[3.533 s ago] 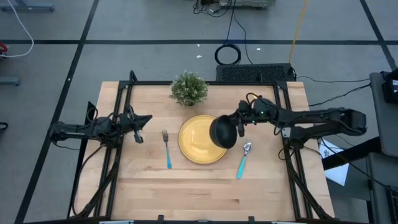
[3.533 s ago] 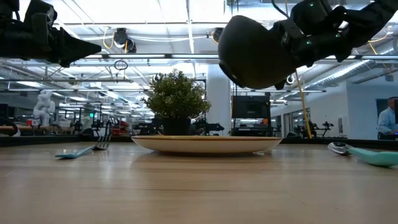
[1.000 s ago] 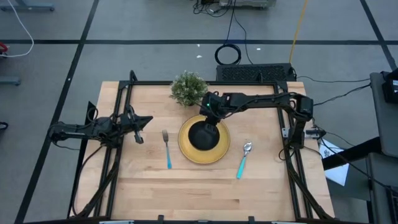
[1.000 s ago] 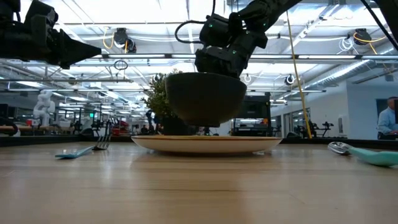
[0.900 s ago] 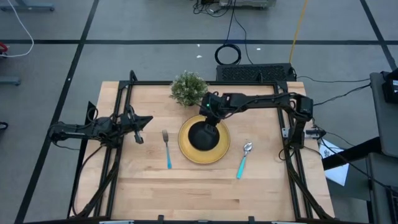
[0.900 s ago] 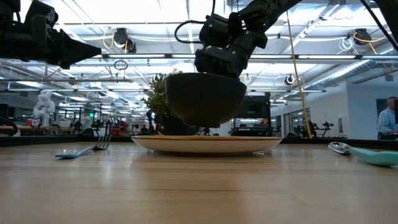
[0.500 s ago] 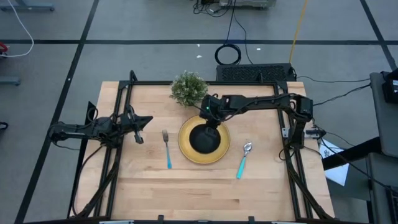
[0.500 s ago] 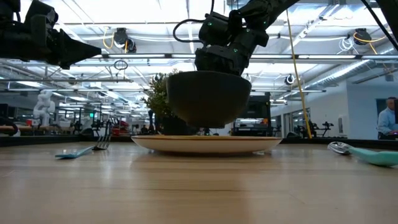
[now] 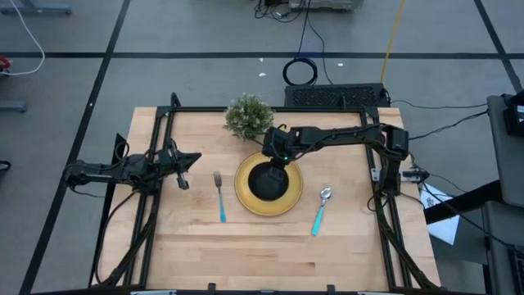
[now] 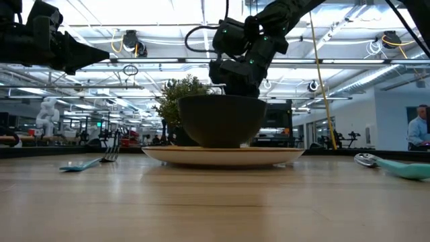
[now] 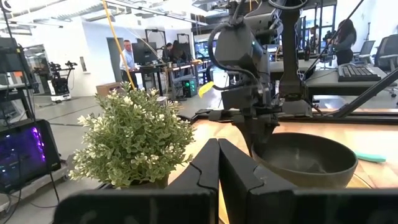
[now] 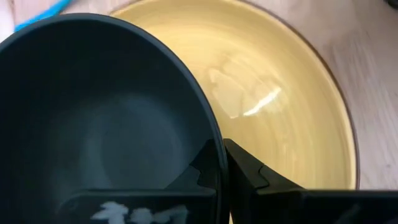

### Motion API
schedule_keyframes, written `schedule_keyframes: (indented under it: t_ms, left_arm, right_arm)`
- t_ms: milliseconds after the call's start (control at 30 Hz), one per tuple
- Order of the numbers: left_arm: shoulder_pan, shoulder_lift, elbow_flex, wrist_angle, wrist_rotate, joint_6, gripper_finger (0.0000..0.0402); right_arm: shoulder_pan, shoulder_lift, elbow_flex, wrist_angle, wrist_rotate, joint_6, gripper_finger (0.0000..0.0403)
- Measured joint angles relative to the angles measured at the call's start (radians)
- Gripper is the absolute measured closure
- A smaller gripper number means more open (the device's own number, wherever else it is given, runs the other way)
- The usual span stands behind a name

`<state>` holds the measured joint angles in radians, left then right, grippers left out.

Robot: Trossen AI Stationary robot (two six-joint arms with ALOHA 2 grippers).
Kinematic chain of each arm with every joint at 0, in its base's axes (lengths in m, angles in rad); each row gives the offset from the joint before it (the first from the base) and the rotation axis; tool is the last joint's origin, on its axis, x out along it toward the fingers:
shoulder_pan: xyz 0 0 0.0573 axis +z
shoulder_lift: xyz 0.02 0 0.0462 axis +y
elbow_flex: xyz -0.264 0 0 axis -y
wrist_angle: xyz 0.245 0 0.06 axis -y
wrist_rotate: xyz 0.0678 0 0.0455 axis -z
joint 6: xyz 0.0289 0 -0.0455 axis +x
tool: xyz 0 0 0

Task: Set table place
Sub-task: Put the black bowl on the yellow plate

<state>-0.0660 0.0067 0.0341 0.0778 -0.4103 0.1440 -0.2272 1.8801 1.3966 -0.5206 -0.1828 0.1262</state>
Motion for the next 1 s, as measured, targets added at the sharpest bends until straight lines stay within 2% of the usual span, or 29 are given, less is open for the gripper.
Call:
schedule_keyframes:
  t_ms: [600, 733, 1000]
  left_arm:
    - [0.0, 0.0, 0.0, -0.001, 0.0, 0.0, 0.0394]
    - [0.0, 0.0, 0.0, -0.001, 0.0, -0.008, 0.0394]
    - [0.0, 0.0, 0.0, -0.002, 0.0, -0.009, 0.0394]
  right_arm:
    - [0.0, 0.0, -0.001, 0.002, 0.0, 0.002, 0.0401]
    - [0.0, 0.0, -0.041, 0.074, 0.0, 0.016, 0.0401]
    - [-0.01, 0.0, -0.062, 0.076, -0.001, 0.018, 0.0401]
